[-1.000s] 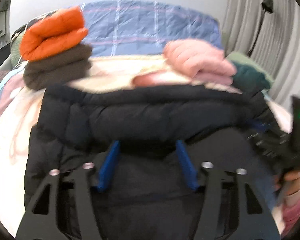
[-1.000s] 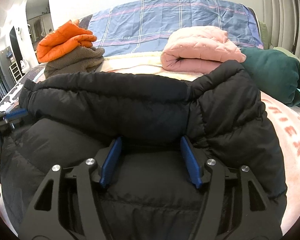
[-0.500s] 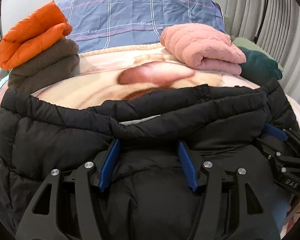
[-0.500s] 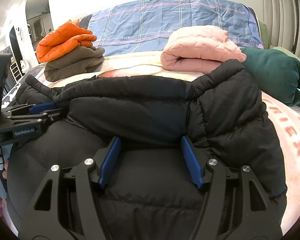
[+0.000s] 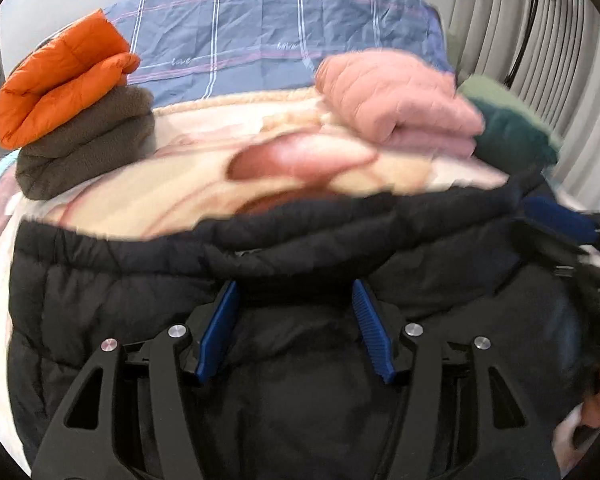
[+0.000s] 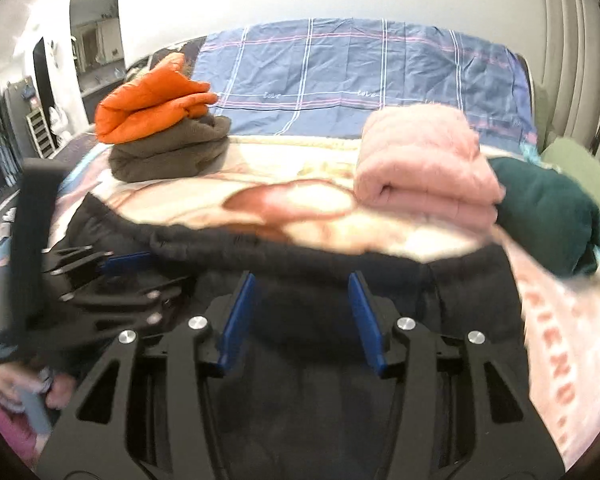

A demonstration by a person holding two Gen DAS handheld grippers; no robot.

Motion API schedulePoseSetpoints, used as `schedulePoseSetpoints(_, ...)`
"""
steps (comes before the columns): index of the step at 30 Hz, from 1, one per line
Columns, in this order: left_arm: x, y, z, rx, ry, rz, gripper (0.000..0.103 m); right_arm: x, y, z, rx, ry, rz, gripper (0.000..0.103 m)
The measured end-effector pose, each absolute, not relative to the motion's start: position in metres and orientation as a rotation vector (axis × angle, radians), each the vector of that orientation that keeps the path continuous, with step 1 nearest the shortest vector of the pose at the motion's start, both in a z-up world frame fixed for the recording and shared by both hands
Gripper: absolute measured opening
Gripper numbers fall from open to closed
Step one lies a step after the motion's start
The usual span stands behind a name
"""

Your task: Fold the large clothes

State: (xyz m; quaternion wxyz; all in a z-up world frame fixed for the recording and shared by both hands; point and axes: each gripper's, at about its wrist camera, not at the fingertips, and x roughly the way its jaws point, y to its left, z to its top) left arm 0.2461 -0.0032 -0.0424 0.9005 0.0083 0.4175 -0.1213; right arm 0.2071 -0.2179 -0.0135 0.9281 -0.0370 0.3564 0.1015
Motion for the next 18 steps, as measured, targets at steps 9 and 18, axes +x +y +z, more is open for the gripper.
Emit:
schedulePoseSetpoints(9,0.27,0.006,-0.075,0.059,0.889,-0.195,0.063,0.265,-0.239,-0.089,0.061,0.907,0.198,0.048)
schedulePoseSetpoints(18,0.268,0.003,-0.082,0.081,0.876,-0.184,0.064,0.261,-0.228,-0.096,-0.025,0.879,0.162,0.049)
